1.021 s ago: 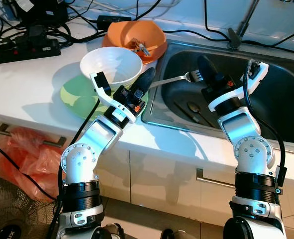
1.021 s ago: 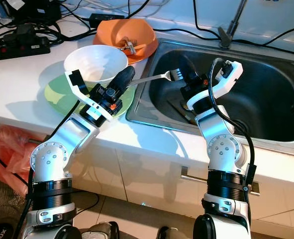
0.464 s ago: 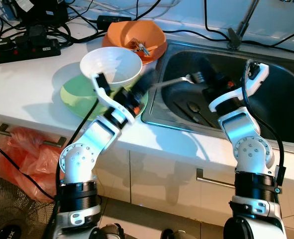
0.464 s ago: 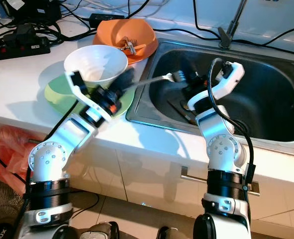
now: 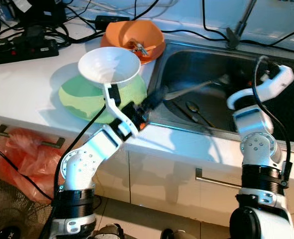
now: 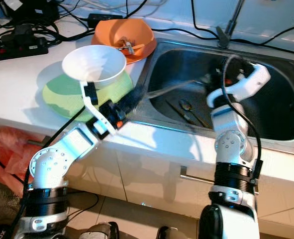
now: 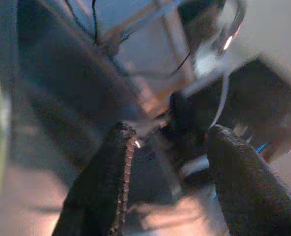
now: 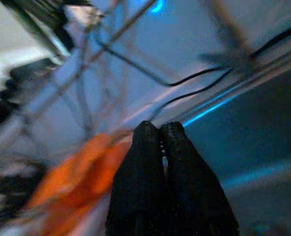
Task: Kitchen organization
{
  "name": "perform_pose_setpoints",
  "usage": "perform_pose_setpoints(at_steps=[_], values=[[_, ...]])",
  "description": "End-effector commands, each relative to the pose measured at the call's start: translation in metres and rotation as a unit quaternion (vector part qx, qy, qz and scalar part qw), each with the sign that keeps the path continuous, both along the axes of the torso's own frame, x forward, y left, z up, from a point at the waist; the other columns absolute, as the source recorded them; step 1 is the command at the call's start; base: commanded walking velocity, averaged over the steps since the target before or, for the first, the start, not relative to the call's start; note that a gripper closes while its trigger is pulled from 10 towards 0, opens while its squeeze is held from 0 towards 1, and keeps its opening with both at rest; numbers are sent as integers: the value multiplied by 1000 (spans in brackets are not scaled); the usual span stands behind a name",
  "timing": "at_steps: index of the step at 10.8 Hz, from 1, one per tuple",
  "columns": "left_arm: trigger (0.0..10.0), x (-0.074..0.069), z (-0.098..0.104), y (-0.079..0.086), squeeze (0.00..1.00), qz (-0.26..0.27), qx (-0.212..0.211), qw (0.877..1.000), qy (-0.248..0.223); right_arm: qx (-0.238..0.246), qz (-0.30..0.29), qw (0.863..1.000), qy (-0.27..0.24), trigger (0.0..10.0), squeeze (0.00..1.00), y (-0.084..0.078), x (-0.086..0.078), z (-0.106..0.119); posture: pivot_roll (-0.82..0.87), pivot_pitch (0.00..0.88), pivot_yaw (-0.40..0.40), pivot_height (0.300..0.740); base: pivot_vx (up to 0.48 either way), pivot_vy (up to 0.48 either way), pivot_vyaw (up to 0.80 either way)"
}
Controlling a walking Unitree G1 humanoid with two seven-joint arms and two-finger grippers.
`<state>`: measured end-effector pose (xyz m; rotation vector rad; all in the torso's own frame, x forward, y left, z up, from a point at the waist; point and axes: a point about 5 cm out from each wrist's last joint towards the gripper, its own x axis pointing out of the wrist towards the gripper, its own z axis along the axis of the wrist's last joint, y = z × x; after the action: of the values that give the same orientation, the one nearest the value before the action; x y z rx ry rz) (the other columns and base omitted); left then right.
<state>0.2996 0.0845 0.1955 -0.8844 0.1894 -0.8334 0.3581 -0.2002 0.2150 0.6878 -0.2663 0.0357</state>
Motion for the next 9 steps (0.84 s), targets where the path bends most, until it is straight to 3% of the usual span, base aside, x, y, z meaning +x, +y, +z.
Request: perform_pose_setpoints(at_steps=[1,2,4,7,8,9], values=[[10000,-4,0,-1,1000,-2,48,998,-27,-36,-44,998,6,10000,0,-10,3,3,96,117,-30,740,0,0,0],[10000,-3,-2,1,1000,3,77,996,-36,-59,-66,996,19,10000,0,-16,4,0,97,119,-29,740,0,0,0],[10000,-6,-7,8,1000,-4,148,987,-65,-170,-117,978,35,10000,0,-27,6,-5,97,122,-29,740,0,0,0],[10000,-11,-8,12,1000,-23,204,974,-99,-312,-131,940,41,10000,0,-24,10,-11,103,125,-42,740,0,0,0],[10000,-9,-10,14,1000,-22,216,971,-104,-319,-127,938,47,10000,0,-24,13,-14,103,125,-44,740,0,0,0],[10000,-10,-11,13,1000,-31,228,967,-114,-326,-112,938,43,10000,1000,-21,15,-16,105,126,-43,740,0,0,0]])
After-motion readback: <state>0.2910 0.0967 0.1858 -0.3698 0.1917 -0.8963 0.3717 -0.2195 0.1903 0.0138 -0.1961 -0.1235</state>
